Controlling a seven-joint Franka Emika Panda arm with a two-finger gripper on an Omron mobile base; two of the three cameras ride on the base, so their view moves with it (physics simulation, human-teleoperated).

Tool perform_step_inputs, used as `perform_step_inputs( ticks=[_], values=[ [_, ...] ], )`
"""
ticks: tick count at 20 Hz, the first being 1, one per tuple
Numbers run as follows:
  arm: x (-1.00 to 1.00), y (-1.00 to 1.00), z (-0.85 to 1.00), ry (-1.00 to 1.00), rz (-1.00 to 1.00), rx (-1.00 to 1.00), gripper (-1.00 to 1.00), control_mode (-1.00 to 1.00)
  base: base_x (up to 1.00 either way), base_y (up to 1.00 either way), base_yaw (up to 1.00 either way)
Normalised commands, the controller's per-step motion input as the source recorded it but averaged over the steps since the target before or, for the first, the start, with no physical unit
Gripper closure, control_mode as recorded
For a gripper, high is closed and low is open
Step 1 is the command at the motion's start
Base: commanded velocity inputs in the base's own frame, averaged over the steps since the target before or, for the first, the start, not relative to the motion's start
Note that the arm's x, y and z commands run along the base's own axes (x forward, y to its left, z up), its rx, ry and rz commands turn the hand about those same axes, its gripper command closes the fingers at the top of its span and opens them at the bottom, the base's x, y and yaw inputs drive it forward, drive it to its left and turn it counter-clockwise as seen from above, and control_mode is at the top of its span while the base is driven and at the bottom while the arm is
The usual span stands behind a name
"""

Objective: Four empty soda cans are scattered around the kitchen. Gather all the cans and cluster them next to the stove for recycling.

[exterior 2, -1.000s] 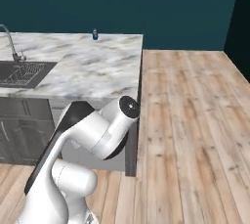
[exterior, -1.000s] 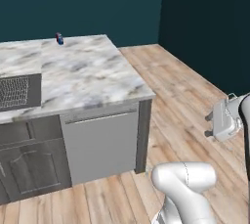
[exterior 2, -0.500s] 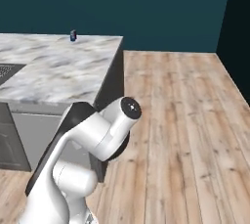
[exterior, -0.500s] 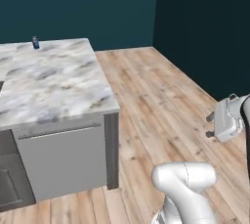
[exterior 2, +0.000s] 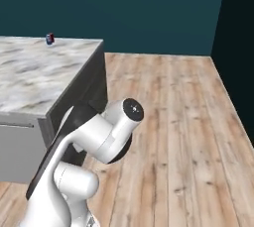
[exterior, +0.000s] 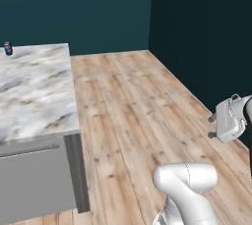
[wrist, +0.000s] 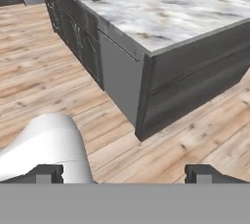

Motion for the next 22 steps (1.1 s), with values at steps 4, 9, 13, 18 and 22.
perform_step_inputs(
  ticks=[4, 9, 13, 18, 22],
  values=[
    [0.0, 0.0, 0.0, 0.0, 0.0, 0.0, -1.0, 1.0, 1.0, -0.46, 0.0],
    [0.0, 0.0, 0.0, 0.0, 0.0, 0.0, -1.0, 1.0, 1.0, -0.52, 0.0],
    [0.0, 0.0, 0.0, 0.0, 0.0, 0.0, -1.0, 1.0, 1.0, -0.45, 0.0],
    [0.0, 0.0, 0.0, 0.0, 0.0, 0.0, -1.0, 1.0, 1.0, -0.29, -0.03],
    [0.0, 0.0, 0.0, 0.0, 0.0, 0.0, -1.0, 1.0, 1.0, -0.12, -0.03]
  ],
)
